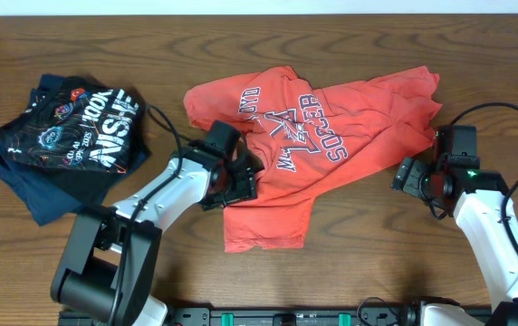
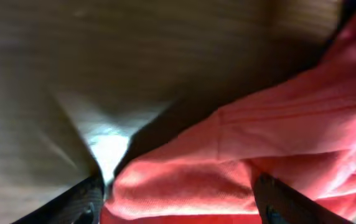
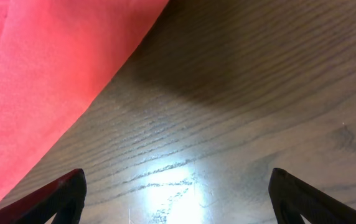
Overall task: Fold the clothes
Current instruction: 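Pull the shirt's left hem corner leftward with the left gripper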
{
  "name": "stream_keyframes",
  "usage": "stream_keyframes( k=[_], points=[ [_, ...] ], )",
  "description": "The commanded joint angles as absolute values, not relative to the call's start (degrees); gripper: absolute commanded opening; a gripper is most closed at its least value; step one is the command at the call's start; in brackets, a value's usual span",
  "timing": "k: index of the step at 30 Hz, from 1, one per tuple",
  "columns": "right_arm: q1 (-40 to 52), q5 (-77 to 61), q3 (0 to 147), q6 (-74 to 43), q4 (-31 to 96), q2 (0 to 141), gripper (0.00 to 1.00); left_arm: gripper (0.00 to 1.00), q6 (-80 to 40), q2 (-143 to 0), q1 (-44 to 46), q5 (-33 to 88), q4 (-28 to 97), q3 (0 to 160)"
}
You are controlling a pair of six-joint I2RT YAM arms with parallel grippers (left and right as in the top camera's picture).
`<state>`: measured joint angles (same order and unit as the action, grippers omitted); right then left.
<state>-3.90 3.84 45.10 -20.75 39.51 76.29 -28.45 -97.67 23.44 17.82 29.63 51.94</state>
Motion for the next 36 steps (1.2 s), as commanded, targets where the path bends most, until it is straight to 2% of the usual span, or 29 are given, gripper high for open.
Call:
stream_keyframes(
  k=[1,4,8,11,17,23,30,36],
  points=[
    [-4.21,3.81,45.10,-20.10,39.68,76.51,0.92,0.71,-23.68,-100.82,23.46,24.29,29.34,50.81],
    [-4.21,3.84,45.10,-20.10,39.64,76.51,0.92,0.58,-23.24,-100.62,23.49,26.83,29.28,50.81],
    [-4.21,3.81,45.10,-20.12,39.59,76.51,0.92,0.26,-22.68,-100.62,23.49,29.63,29.98,50.81],
    [-4.21,3.84,45.10,-20.10,39.62,76.51,0.92,0.07,-22.44,-100.60,23.49,29.82,30.87,50.81],
    [-4.21,3.84,45.10,-20.10,39.59,76.51,0.92,0.06,-17.96,-99.09,23.35,30.35,33.06,50.87],
    [-4.23,4.08,45.10,-20.08,39.44,76.51,0.92,0.06,-15.66,-91.50,20.18,28.56,33.85,50.87],
    [-4.21,4.03,45.10,-18.09,37.08,76.51,0.94,0.06,-16.78,-79.40,10.50,18.65,41.60,50.87],
    [-4.21,3.55,45.08,-17.91,32.38,77.34,0.94,0.06,-16.80,-74.41,2.68,18.33,45.23,50.87]
  ],
)
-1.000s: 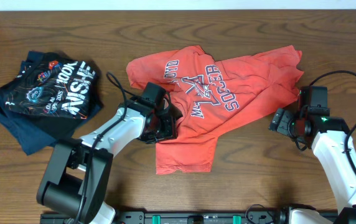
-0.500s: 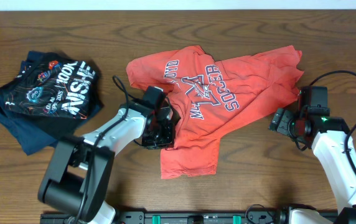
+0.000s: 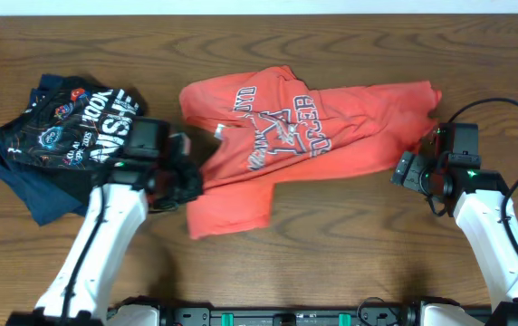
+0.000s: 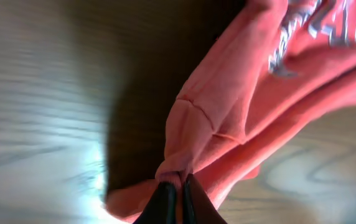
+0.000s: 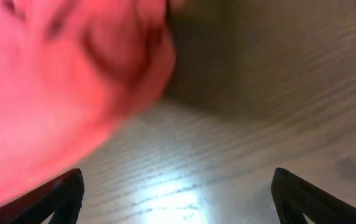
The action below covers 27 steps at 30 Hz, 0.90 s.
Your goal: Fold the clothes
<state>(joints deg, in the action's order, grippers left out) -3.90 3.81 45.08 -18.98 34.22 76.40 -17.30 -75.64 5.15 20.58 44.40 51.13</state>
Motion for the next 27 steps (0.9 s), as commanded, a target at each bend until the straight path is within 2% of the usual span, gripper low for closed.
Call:
stream_keyframes(
  k=[1,5,16,19,20,21,23,24,27],
  points=[
    [-4.21,2.94,45.08,-17.67,30.83,77.93,0.95,0.06,-16.78,-74.35,1.93,18.33,45.39,50.87],
    [-4.19,-2.42,45.08,-15.35,25.41,81.60,0.94,0.06,-16.75,-74.50,0.93,18.33,45.41,50.85],
    [-4.10,-5.50,45.08,-14.28,21.63,94.04,0.91,0.06,-16.78,-74.50,0.93,18.33,45.36,50.85],
    [-4.10,-6.83,45.08,-13.63,18.57,96.40,0.86,0.06,-16.78,-74.50,0.93,18.33,45.39,50.85],
    [-4.10,-7.25,45.08,-13.65,17.61,97.06,0.82,0.06,-16.78,-74.50,0.93,18.33,45.39,50.85],
    [-4.10,-8.12,45.08,-13.63,16.47,97.73,0.66,0.06,-16.78,-74.50,0.93,18.33,45.41,50.85],
    [-4.05,-9.93,45.08,-13.65,14.66,98.59,0.20,0.06,-16.78,-74.50,0.93,18.33,45.41,50.85],
    [-4.05,-10.55,45.08,-13.65,14.17,98.70,0.01,0.06,-16.78,-74.50,0.93,18.33,45.39,50.85],
    [-4.08,-10.83,45.10,-13.63,13.50,98.32,0.01,0.06,-16.78,-74.50,0.93,18.33,45.41,50.85]
  ],
)
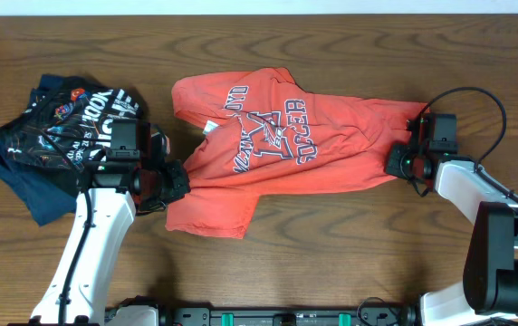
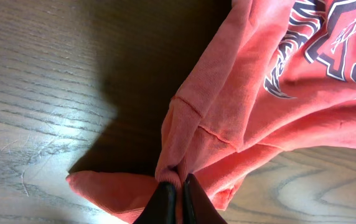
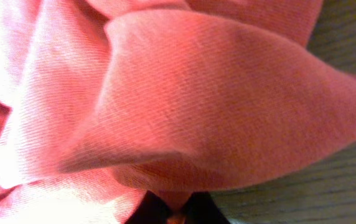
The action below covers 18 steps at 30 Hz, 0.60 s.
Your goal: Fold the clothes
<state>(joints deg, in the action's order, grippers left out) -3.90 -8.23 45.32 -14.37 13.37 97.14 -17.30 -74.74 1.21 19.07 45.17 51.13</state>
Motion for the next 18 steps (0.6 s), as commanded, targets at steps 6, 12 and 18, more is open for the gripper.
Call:
stream_keyframes(
  k=[6,12,18],
  points=[
    [-7.79,-4.73,48.40,-16.71,19.03,90.70,0.01,0.06,-16.75,-74.50,0.93,18.33,45.58,50.85],
    [-9.30,-3.81,62.89,-12.27,33.41,79.72,0.01,0.06,-16.75,-74.50,0.93,18.33,45.60,50.85],
    [-9.34,5.45,72.79,-11.03,51.40,79.55,0.01,0.06,-16.75,-74.50,0.93,18.33,45.87,50.85]
  ],
)
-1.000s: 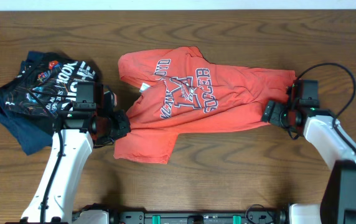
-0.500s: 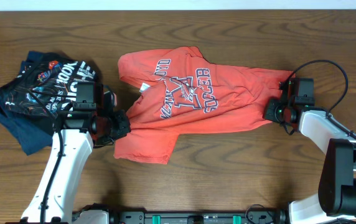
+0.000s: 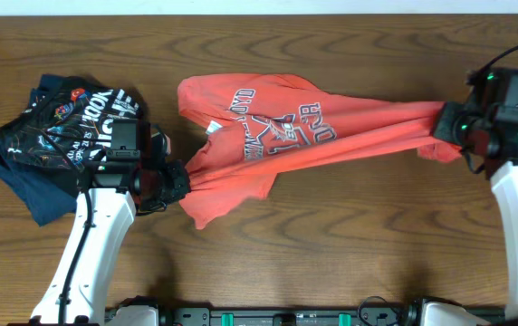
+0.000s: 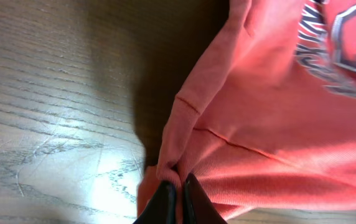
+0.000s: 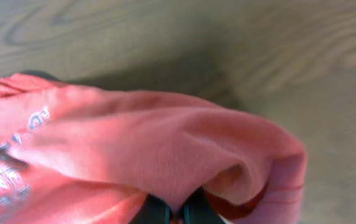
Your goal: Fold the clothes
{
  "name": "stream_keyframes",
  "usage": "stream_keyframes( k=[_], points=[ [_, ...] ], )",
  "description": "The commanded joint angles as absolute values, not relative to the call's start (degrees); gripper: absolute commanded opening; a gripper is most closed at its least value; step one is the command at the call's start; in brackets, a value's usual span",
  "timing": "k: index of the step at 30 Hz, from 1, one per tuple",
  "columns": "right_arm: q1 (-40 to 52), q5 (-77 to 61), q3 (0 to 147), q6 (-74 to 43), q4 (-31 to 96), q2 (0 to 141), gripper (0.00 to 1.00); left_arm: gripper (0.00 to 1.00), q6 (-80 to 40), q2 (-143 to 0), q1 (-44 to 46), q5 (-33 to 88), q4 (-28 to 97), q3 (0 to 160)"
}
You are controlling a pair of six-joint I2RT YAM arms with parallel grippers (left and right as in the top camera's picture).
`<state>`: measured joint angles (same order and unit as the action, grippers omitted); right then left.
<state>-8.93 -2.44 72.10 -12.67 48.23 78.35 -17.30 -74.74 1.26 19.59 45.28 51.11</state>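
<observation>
An orange-red T-shirt [image 3: 286,136] with a white and grey print is stretched across the middle of the table, pulled taut between both arms. My left gripper [image 3: 179,177] is shut on a fold of its left hem [image 4: 177,169]. At the far right my right gripper [image 3: 447,124] is shut on a bunch of the shirt's other end [image 5: 184,186], which is drawn up off the wood. A loose flap of the shirt hangs down at the lower left [image 3: 223,199].
A pile of dark printed clothes [image 3: 64,136] lies at the left of the wooden table [image 3: 350,244], just beside my left arm. A black cable loops over my right arm near the table's right edge.
My right gripper has moved right and toward the far edge with the shirt's end in it, stretching the shirt into a long taut band. The left gripper has stayed where it was.
The shirt first lay crumpled mid-table, my left gripper open at its lower left edge and the right open beside its right side. Then the left was shut on the hem, further left. Then the right was shut on the other end, and now the shirt is stretched.
</observation>
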Motion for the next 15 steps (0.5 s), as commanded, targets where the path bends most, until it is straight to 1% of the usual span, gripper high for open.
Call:
stream_keyframes(
  k=[1,4,8,12,13,14,15],
  points=[
    [-9.39,6.63,72.34,-11.00,53.21,79.90,0.02,0.06,-16.75,-74.50,0.93,18.33,46.02,50.85],
    [-9.50,10.41,70.32,-11.05,56.88,81.30,0.04,0.06,-16.75,-74.50,0.93,18.33,46.09,50.85],
    [-9.98,12.82,69.49,-11.05,61.87,83.99,0.04,0.06,-16.75,-74.50,0.93,18.33,46.33,50.85],
    [-10.22,15.05,69.49,-11.03,61.30,85.58,0.05,0.06,-16.75,-74.50,0.93,18.33,46.26,50.85],
    [-10.22,15.70,69.49,-11.03,60.60,85.78,0.08,0.06,-16.75,-74.50,0.93,18.33,46.26,50.85],
    [-10.22,16.36,69.49,-11.03,59.70,85.84,0.17,0.06,-16.75,-74.50,0.93,18.33,46.26,50.85],
    [-10.22,17.19,69.49,-11.05,58.19,85.97,0.29,0.06,-16.75,-74.50,0.93,18.33,46.26,50.85]
  ],
)
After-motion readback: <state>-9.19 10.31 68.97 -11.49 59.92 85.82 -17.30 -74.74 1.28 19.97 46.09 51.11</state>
